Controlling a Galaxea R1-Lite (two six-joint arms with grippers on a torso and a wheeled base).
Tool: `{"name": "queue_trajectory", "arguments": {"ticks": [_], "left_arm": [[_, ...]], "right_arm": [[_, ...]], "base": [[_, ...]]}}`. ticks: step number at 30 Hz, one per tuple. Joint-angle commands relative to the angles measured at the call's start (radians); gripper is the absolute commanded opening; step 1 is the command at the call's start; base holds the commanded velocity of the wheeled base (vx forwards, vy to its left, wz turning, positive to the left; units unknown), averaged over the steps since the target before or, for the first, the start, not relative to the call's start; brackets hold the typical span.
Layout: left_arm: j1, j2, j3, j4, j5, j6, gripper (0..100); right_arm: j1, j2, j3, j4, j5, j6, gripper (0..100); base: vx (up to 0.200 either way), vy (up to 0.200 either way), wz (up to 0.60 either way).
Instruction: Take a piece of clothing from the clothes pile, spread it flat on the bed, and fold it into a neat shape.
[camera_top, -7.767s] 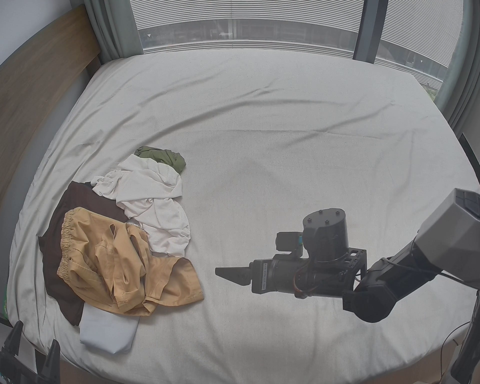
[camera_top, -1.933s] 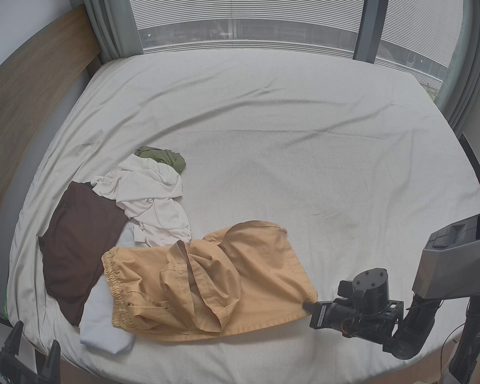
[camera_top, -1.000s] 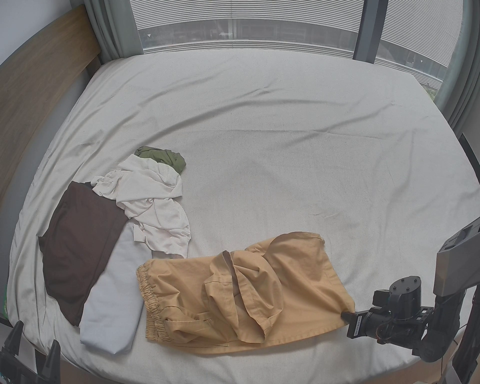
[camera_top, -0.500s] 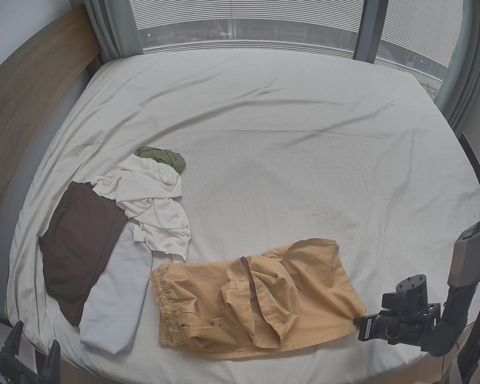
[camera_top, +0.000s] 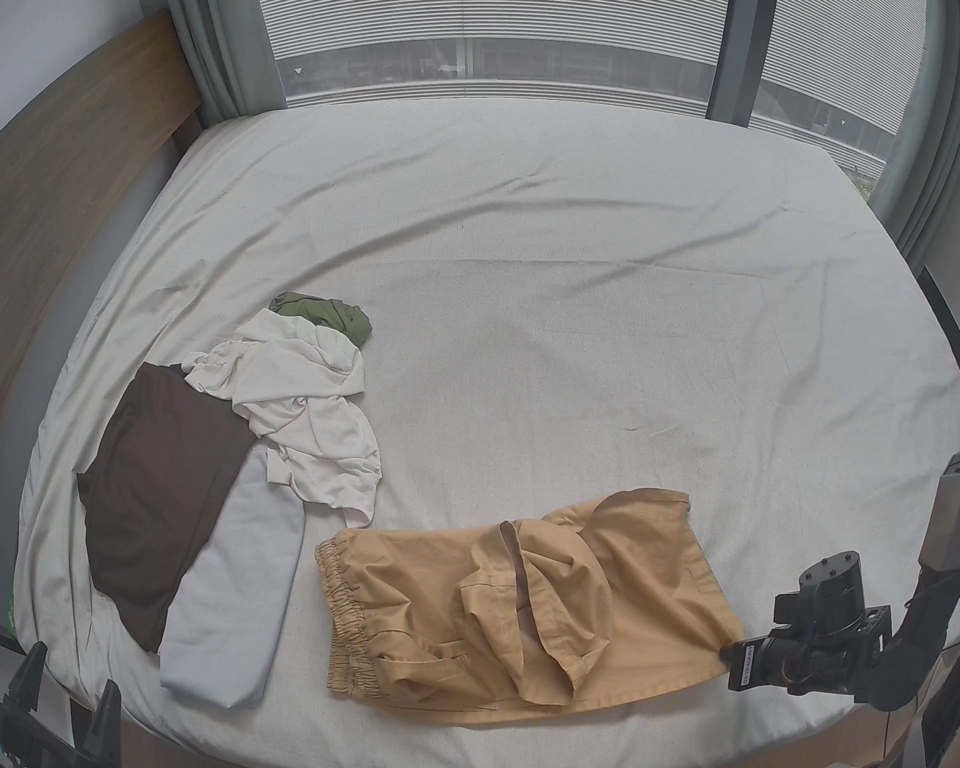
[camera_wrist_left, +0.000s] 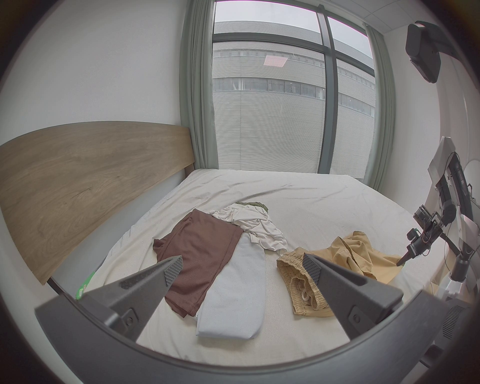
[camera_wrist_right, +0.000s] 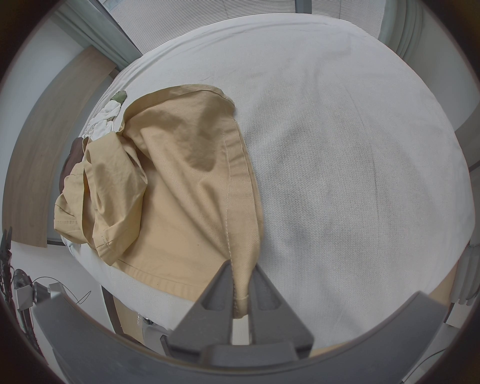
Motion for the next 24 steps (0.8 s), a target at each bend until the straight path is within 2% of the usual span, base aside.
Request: {"name": "queue_trajectory", "arguments": {"ticks": [1, 5, 6, 9, 17, 24], "left_arm": [[0.0, -0.016, 0.018, 0.0, 0.0, 0.0, 100], [0.0, -0.016, 0.018, 0.0, 0.0, 0.0, 100], [0.0, -0.016, 0.018, 0.0, 0.0, 0.002, 100], [0.0, -0.016, 0.018, 0.0, 0.0, 0.008, 100], [0.0, -0.016, 0.018, 0.0, -0.003, 0.014, 100], [0.002, -0.016, 0.018, 0.0, -0.005, 0.015, 100]], "right_arm": [[0.003, -0.004, 0.018, -0.001, -0.001, 0.0, 0], [0.009, -0.004, 0.018, -0.003, 0.001, 0.0, 0], [0.01, -0.004, 0.018, -0.013, 0.001, 0.001, 100], [0.023, -0.015, 0.018, -0.03, 0.009, 0.004, 100], [0.116, -0.086, 0.018, -0.119, 0.03, 0.014, 100], [0.181, -0.038, 0.012, -0.276, 0.036, 0.012, 100]], "base": [[0.0, 0.0, 0.0], [0.0, 0.0, 0.0], [0.0, 0.0, 0.0], [0.0, 0.0, 0.0], [0.0, 0.0, 0.0], [0.0, 0.0, 0.0]]}}
